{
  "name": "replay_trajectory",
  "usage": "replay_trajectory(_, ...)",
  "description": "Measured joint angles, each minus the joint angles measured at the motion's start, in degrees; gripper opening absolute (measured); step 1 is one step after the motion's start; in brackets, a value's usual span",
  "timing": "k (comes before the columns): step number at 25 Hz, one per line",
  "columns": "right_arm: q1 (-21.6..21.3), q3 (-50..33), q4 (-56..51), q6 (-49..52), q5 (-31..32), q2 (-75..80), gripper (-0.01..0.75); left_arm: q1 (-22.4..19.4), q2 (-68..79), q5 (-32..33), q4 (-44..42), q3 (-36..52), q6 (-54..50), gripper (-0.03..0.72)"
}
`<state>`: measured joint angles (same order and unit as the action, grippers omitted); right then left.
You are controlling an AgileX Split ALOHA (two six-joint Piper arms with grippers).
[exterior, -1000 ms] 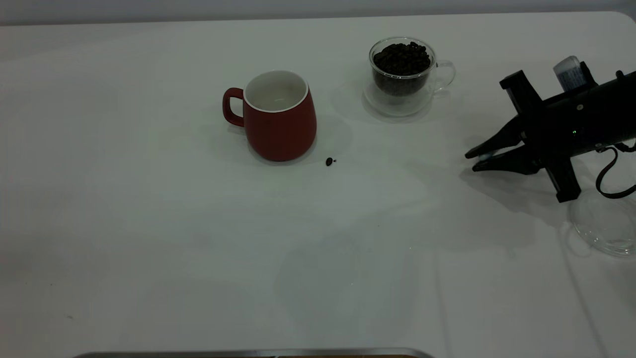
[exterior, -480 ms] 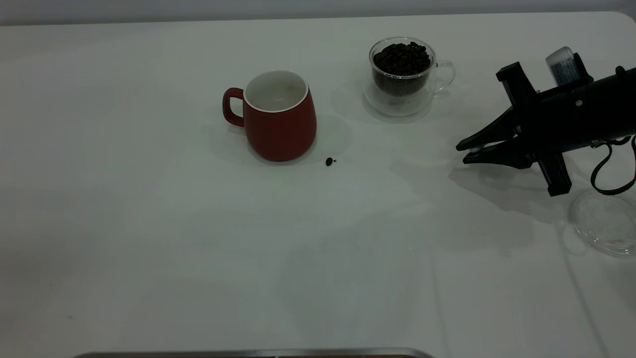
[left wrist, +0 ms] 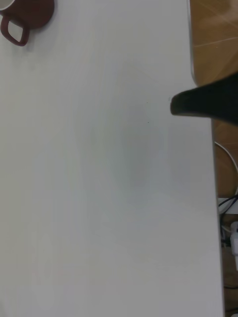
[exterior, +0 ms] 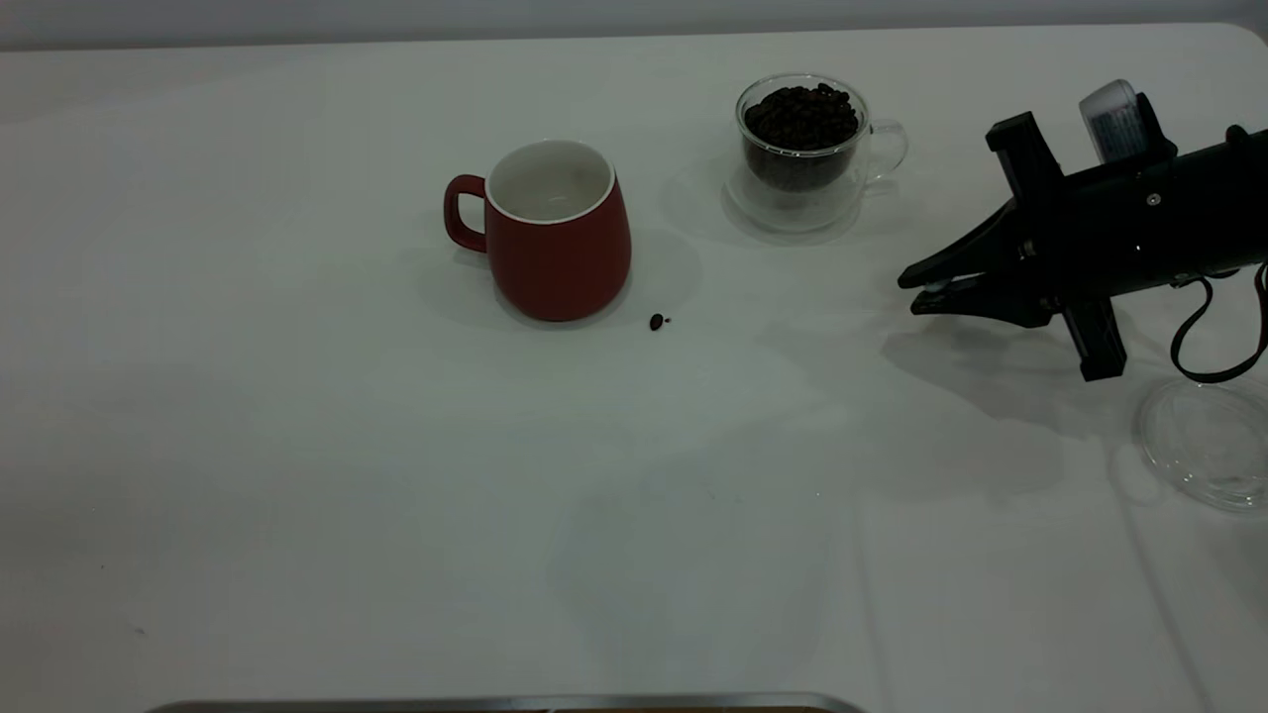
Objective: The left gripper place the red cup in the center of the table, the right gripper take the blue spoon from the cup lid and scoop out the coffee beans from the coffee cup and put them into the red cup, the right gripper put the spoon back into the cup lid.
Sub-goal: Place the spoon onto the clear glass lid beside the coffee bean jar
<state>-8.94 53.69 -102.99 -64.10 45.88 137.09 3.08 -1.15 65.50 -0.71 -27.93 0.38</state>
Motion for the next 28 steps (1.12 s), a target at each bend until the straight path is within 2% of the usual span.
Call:
replay_trajectory(12,3.3,0.0,0.0,-0.9,0.44,0.63,0.116,0.0,0.0,0.0,0.0,0.0,0.0,0.58)
replay_trajectory(17,3.4,0.0,1.58,1.16,2.01,2.44,0.116,0.0,0.0,0.0,0.0,0.0,0.0,0.58)
replay_trajectory(23,3.4,0.0,2.92,1.81,8.37,1.65,0.116,0.0,0.0,0.0,0.0,0.0,0.12,0.58)
replay_trajectory(28,2.96,-2.42,4.08,6.35,14.82,-3.78,0.116,0.0,0.0,0.0,0.0,0.0,0.12,0.58)
